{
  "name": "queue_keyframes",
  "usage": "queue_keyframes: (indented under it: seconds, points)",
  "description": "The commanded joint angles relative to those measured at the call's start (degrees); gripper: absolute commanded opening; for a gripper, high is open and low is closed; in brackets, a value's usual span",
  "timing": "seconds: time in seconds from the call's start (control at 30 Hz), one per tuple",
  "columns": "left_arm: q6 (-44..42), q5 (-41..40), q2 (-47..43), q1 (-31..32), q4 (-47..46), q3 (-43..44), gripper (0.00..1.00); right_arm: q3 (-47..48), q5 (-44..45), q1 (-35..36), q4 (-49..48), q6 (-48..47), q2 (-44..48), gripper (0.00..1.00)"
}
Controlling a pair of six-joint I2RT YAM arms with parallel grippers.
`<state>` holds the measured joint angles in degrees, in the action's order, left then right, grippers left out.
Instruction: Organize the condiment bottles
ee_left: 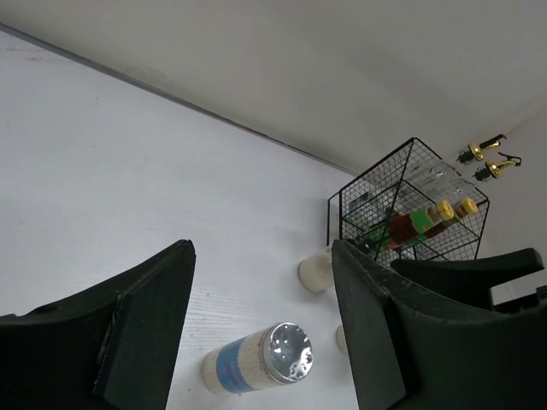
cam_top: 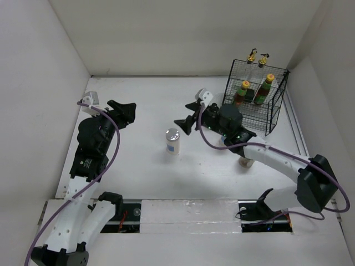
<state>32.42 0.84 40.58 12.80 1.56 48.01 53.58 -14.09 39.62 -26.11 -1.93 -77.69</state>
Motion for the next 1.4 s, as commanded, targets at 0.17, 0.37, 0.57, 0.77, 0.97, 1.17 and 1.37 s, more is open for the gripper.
queue_keyframes:
  seconds: [0.17, 0.37, 0.57, 0.77, 0.97, 1.17, 1.37]
  points:
    - [-0.26, -0.23, -1.64, 0.21, -2.27, 0.42, 0.61, 1.0, -5.09, 7.4, 5.28, -4.83, -5.45, 0.99]
    - [-0.26, 0.48, -1.55, 0.21, -2.87, 0.42, 0.61, 2.05, 4.76, 9.6, 5.89, -4.31, -11.15, 0.99]
    - [-0.26, 0.56, -0.94, 0.21, -2.88, 0.42, 0.61, 4.33, 6.26, 9.6, 4.84, -3.16, -16.35, 0.99]
    - [-0.26, 0.82, -0.85, 0.21, -2.88, 0.42, 0.61, 3.82, 10.4, 9.6, -2.26, 0.61, -18.55, 0.68]
    - [-0.26, 0.21, -0.85, 0.21, -2.88, 0.42, 0.61, 3.11, 9.6, 9.6, -4.03, 1.23, -13.83, 0.39]
    - [-0.26, 0.3, -0.85, 0.21, -2.88, 0.42, 0.61, 0.21, 20.31, 5.83, -5.35, 1.23, 0.77, 0.37]
    - [-0.26, 0.39, -1.47, 0.21, -2.88, 0.42, 0.61, -1.46, 31.2, -4.16, -5.54, 0.53, 11.76, 0.35]
